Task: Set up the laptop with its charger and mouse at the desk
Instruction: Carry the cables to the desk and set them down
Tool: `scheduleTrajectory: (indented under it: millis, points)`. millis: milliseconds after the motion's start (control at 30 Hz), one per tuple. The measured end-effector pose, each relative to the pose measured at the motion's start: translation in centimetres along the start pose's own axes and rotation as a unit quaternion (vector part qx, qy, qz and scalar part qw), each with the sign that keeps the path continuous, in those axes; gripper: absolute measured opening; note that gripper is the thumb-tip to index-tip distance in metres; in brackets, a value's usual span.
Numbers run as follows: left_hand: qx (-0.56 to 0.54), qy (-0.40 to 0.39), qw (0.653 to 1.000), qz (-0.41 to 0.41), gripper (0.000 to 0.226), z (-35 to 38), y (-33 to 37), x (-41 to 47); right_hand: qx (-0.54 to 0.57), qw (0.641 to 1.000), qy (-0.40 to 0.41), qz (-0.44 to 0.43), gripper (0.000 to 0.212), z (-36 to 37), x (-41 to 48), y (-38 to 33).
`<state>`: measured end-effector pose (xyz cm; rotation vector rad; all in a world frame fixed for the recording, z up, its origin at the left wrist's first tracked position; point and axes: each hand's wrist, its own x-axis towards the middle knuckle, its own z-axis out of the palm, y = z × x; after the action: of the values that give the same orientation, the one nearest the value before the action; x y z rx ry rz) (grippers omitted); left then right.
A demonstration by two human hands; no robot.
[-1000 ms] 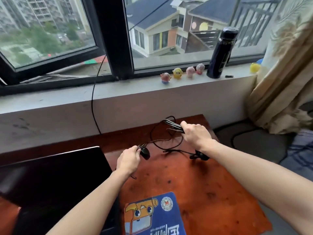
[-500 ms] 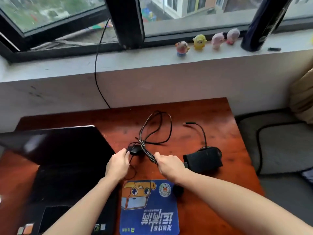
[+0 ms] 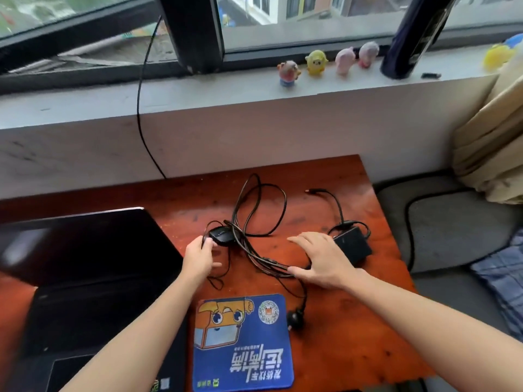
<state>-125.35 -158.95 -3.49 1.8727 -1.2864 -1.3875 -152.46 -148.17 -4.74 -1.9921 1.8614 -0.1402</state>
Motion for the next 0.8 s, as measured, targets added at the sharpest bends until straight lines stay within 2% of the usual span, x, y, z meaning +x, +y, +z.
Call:
scheduleTrajectory:
  millis: [67, 133, 200, 267, 333, 433, 533, 600, 667, 733, 800]
  points:
    - [-0.073, 0.022, 0.996, -0.047, 0.02, 0.1, -0.4, 1.0, -0.059, 0.996, -0.055, 0.042, 0.089, -1.3, -1.5, 2.4]
    - [-0.08, 0.008, 0.991, -0.103, 0.02, 0.4, -1.6, 1.8, -0.138, 0.977, -0.14, 0.083, 0.101, -1.5, -2.7, 4.2]
    - [-0.027, -0.034, 0.988, -0.149, 0.02, 1.0, -3.0, 1.9, -0.186, 0.965, -0.153, 0.1, 0.103, -0.8, -3.1, 4.9]
    - [0.048, -0.065, 0.984, -0.161, 0.017, 1.9, -4.0, 1.6, -0.196, 0.965, -0.136, 0.105, 0.098, 0.1, -2.4, 5.0]
    - [0.13, -0.082, 0.978, -0.142, 0.015, 2.6, -4.2, 1.4, -0.201, 0.967, -0.126, 0.096, 0.092, 0.3, -1.3, 5.1]
    - [0.231, -0.099, 0.962, -0.11, 0.027, 2.9, -2.9, 1.4, -0.18, 0.971, -0.115, 0.107, 0.093, -0.3, 0.4, 5.8]
    - [0.316, -0.019, 0.947, -0.049, 0.054, 2.4, -1.6, 0.7, -0.102, 0.979, -0.093, 0.153, 0.095, -1.4, 1.8, 6.2]
    - [0.359, 0.05, 0.932, 0.033, 0.066, 2.2, -1.0, -0.2, -0.04, 0.979, -0.078, 0.183, 0.097, -2.3, 2.3, 6.3]
    - [0.405, 0.082, 0.899, 0.143, 0.069, 2.6, -0.5, -1.1, 0.026, 0.976, -0.075, 0.202, 0.1, -3.4, 2.5, 6.4]
    - [0.438, 0.054, 0.865, 0.237, 0.062, 3.8, -0.2, -1.7, 0.087, 0.969, -0.068, 0.22, 0.098, -4.3, 2.5, 6.7]
    - [0.475, -0.034, 0.836, 0.273, 0.058, 5.7, -0.2, -2.2, 0.121, 0.962, -0.051, 0.241, 0.094, -4.9, 2.5, 7.0]
